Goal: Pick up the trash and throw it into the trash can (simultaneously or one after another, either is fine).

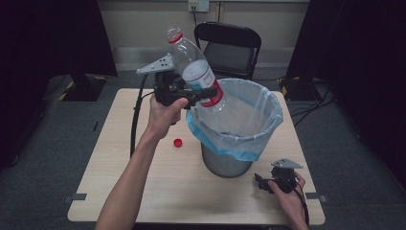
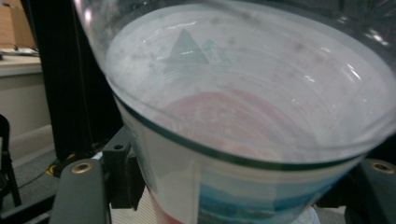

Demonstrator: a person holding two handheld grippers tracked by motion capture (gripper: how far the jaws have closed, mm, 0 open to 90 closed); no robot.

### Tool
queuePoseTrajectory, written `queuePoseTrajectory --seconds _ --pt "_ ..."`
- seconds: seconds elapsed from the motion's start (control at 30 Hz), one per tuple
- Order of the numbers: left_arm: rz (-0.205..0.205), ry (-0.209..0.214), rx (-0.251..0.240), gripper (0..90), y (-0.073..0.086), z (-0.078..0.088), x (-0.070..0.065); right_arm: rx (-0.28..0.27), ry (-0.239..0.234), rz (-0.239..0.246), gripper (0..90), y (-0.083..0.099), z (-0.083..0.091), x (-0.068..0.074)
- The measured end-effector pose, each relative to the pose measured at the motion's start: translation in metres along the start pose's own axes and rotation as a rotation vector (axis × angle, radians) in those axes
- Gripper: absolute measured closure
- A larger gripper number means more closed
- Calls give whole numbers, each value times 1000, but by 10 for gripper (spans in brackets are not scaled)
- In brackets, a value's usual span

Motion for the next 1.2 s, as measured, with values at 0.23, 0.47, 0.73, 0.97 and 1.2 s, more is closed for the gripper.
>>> queuePoseTrajectory --seconds 0.23,0.47,0.73,0.97,1.2 --pt "27 -2 70 279 3 -18 3 0 0 0 103 0 0 0" --pt "17 -12 106 229 4 -24 5 0 0 0 103 0 0 0" --pt "29 -20 74 201 5 -17 9 0 -2 2 104 0 0 0" --pt "43 -78 74 211 16 0 18 -1 -3 2 104 0 0 0" --pt "54 -113 78 223 25 12 25 0 -3 2 104 0 0 0"
Point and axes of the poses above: each handheld gripper's, and its own axes: z roughly backward along the jaws, y roughly out of its underside, x roughly to its left, the point moved 1 cm from there along -z, roughly forward along the jaws, and after that the axes turned 12 degrees about x, right-handed, at the moved point
